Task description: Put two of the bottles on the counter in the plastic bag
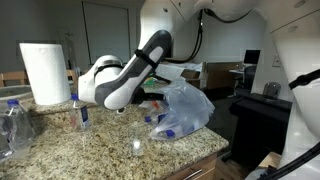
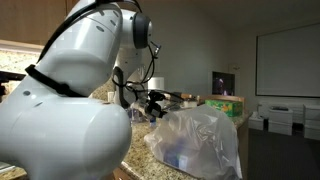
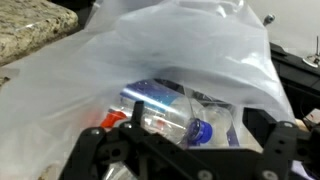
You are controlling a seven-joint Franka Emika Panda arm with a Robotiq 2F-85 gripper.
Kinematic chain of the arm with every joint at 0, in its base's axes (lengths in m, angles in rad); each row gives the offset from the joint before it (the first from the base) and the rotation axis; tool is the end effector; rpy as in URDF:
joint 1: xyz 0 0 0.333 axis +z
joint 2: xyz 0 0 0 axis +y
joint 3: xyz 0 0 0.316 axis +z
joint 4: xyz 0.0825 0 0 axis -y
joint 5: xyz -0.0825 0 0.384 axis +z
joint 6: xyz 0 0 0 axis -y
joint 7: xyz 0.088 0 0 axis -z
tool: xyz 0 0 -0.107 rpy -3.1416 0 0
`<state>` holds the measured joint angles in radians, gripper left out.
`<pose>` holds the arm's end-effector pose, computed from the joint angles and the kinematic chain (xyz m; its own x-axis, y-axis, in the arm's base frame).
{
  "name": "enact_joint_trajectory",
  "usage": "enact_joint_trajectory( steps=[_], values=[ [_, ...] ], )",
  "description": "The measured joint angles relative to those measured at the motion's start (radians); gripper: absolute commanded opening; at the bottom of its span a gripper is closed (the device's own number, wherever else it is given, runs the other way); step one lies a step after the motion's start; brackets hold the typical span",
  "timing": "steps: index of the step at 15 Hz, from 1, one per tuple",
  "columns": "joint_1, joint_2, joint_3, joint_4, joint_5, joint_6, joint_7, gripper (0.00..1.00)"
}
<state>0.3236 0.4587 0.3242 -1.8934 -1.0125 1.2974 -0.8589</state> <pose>0.4972 0.2288 0.2774 -0.2645 0.2848 -0.9214 0.9644 0.0839 -0.2509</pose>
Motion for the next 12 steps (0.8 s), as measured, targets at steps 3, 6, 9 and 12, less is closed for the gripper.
enact_joint_trajectory(
  steps=[3,6,9,12],
  values=[
    [-0.006,0.001,0.001,0.106,0.139,-0.001,-0.008,1.00],
    [-0.007,0.005,-0.004,0.213,0.280,-0.014,-0.008,1.00],
    [-0.007,0.016,-0.018,0.309,0.417,-0.034,0.010,1.00],
    [-0.006,0.039,-0.030,0.397,0.558,-0.042,0.057,1.00]
  ],
)
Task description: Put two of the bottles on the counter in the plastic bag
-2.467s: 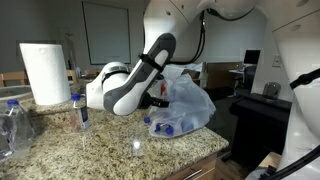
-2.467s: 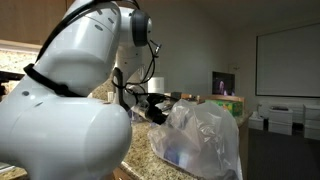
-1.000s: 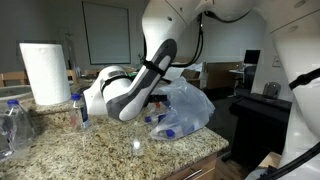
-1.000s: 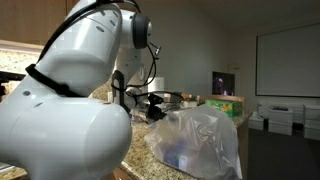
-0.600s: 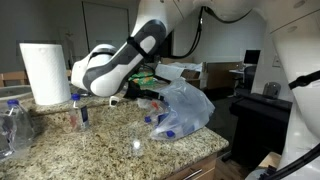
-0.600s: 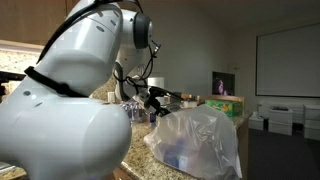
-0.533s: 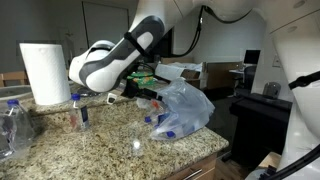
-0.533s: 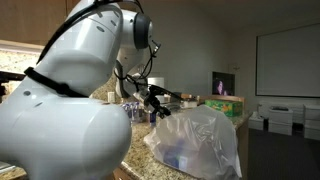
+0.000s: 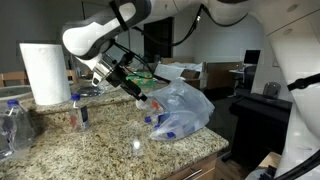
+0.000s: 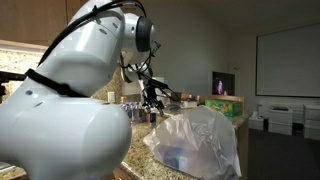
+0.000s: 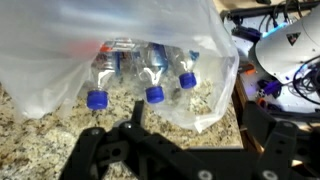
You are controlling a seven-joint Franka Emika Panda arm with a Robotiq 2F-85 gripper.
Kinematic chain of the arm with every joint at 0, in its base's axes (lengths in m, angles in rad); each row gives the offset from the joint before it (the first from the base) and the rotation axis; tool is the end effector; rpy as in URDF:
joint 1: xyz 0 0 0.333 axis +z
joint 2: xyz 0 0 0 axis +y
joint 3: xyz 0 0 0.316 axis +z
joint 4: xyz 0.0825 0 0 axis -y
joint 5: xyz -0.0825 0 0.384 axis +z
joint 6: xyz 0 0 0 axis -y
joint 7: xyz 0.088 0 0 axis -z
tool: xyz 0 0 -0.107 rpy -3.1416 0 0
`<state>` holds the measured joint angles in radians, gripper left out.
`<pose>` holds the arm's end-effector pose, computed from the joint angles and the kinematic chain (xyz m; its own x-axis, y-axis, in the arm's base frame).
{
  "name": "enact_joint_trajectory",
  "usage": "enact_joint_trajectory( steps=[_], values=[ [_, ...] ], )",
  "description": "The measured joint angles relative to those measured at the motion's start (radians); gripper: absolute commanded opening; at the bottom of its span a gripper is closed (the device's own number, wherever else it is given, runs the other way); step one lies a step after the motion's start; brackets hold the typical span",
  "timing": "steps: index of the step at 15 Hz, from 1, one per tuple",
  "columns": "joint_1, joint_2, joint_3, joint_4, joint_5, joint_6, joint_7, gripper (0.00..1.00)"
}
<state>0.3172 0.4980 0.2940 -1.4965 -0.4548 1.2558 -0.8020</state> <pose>0.5408 0.2785 0.3649 -0.0121 0.7637 -0.6454 0.9384 -0.2142 -0.2711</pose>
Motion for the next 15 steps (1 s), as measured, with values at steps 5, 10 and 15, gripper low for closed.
enact_joint_trajectory(
  steps=[5,10,15],
  values=[
    [0.011,0.106,-0.003,0.203,0.217,-0.002,0.150,1.00],
    [0.051,0.247,-0.002,0.421,0.371,0.071,0.341,1.00],
    [0.067,0.314,-0.004,0.539,0.402,0.109,0.401,1.00]
  ],
)
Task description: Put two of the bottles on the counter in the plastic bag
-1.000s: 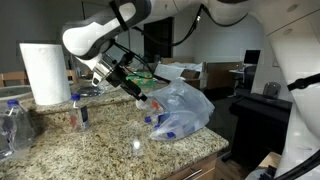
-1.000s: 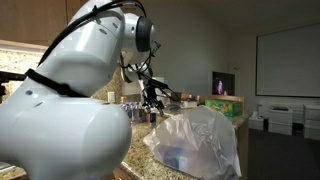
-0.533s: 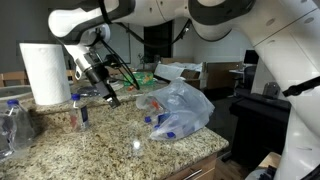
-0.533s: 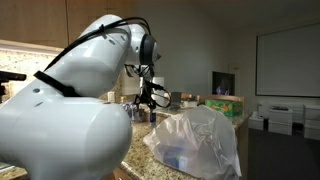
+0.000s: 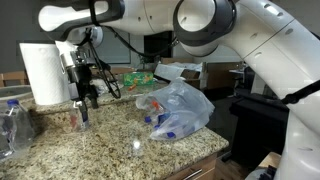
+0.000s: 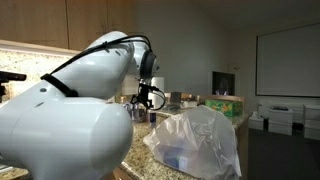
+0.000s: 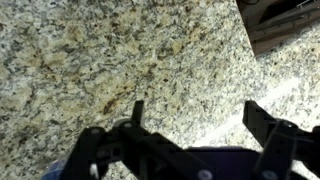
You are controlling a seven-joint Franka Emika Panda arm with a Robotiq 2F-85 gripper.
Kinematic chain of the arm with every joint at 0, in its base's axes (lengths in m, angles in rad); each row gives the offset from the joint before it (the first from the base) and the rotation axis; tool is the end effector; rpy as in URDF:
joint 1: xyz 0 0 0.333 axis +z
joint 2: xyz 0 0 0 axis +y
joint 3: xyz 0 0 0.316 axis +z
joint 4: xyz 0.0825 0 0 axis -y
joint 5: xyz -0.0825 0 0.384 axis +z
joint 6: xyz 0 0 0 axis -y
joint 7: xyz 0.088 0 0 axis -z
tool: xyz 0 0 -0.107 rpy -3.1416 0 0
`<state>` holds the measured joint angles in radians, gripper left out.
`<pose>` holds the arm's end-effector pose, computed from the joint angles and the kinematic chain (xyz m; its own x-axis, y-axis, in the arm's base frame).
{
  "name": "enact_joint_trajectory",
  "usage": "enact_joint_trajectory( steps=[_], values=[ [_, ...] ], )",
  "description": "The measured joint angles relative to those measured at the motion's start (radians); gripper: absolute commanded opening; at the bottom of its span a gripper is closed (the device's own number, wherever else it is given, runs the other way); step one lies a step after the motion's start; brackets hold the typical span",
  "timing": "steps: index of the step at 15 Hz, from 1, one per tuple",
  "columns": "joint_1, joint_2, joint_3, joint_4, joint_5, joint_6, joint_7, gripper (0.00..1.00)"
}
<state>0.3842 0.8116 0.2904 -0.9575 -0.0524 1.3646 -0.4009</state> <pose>0.6054 0.3839 0.3761 0.4603 0.8434 -0.2772 0.7976 -0.5300 -0.2880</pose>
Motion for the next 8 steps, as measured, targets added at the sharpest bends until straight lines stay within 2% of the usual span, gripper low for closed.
enact_joint_trajectory(
  steps=[4,8],
  values=[
    [0.001,-0.001,-0.007,0.002,-0.008,0.010,0.001,1.00],
    [0.003,-0.065,-0.047,0.006,-0.099,0.043,0.038,1.00]
  ],
)
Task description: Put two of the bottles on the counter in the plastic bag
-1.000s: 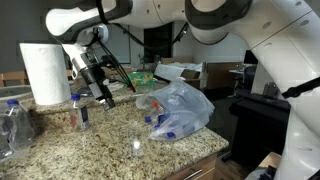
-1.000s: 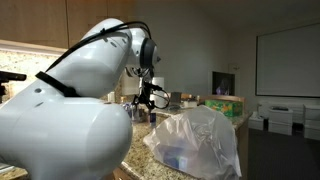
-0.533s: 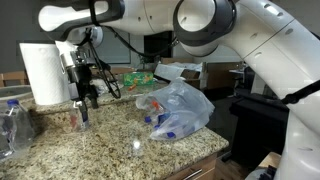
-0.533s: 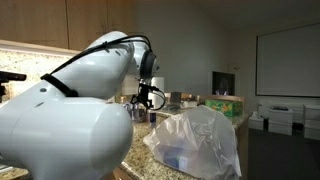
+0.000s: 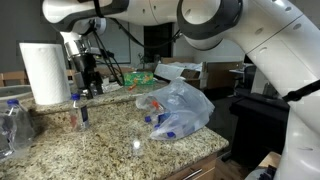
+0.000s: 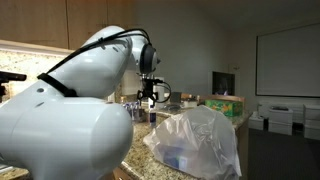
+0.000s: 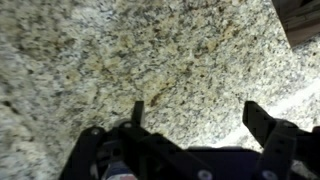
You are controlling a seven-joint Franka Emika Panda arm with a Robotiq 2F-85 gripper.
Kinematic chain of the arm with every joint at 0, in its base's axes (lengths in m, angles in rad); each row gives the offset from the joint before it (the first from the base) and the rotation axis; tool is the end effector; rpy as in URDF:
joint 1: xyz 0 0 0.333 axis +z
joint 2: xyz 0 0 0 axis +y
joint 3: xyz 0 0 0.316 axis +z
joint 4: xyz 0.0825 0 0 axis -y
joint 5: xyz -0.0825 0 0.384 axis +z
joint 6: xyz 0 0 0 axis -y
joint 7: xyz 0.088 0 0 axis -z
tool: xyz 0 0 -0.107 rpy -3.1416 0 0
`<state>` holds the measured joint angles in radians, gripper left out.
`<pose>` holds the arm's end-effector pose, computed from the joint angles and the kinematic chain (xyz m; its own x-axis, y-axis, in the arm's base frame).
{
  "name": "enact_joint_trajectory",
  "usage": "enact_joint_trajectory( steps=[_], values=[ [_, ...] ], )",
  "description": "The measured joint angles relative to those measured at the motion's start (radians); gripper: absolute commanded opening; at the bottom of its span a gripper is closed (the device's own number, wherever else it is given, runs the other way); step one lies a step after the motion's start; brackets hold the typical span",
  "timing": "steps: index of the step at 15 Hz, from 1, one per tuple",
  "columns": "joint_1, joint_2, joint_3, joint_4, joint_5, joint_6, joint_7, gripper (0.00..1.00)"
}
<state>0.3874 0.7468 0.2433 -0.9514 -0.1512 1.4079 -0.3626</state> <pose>0.6241 0.3587 0.4220 0.5530 0.7954 -0.2479 0.7999 -0.5901 -0.1091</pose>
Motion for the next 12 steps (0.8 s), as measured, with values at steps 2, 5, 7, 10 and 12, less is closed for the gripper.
enact_joint_trajectory(
  steps=[2,5,7,10,12],
  values=[
    [0.001,-0.066,-0.019,0.003,-0.044,0.000,0.025,1.00],
    [0.005,-0.165,-0.040,0.000,-0.086,0.004,0.077,1.00],
    [0.006,-0.212,-0.046,-0.009,-0.090,0.004,0.105,1.00],
    [-0.002,-0.237,-0.045,-0.028,-0.055,-0.005,0.110,1.00],
    [-0.006,-0.236,-0.044,-0.040,-0.048,-0.005,0.110,1.00]
  ],
)
